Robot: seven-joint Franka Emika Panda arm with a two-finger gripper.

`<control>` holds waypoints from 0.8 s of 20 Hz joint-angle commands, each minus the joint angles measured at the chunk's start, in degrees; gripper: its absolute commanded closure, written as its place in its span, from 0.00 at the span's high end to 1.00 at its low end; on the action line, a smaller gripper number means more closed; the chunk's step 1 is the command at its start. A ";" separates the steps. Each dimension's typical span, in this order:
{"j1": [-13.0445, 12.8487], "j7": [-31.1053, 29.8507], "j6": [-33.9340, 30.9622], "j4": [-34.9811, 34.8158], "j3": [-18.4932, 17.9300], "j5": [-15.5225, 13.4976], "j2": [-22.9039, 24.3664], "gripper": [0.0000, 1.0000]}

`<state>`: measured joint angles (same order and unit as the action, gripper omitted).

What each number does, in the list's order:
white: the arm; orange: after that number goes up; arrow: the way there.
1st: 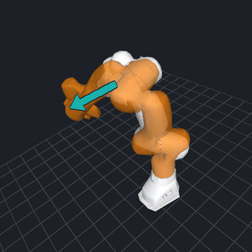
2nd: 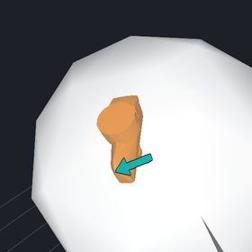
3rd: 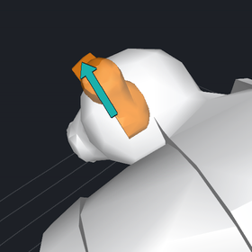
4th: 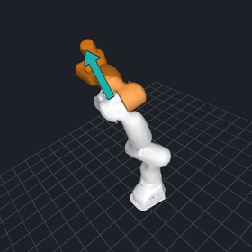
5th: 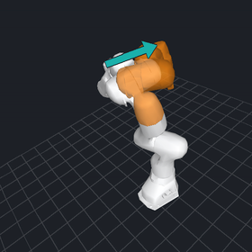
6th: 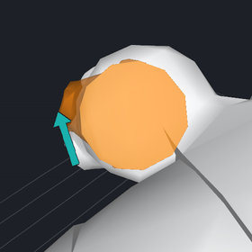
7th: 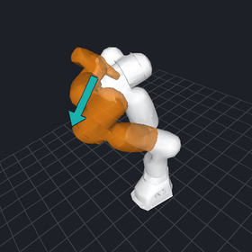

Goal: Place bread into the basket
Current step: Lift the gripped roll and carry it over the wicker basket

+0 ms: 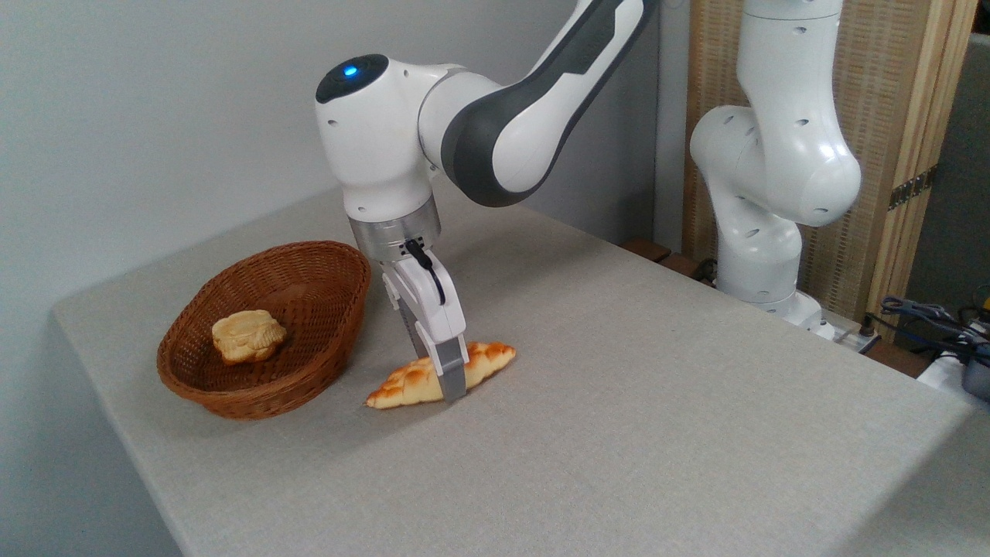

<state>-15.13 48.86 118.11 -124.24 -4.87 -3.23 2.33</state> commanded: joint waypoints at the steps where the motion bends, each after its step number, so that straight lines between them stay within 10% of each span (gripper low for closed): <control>1: -0.25 0.88 1.33 -0.30 -0.40 -0.90 -0.31 0.55; 16: -0.16 -1.04 -5.26 5.93 -0.40 -4.58 4.34 0.57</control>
<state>-15.10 48.83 115.29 -121.72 -5.03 -4.19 5.81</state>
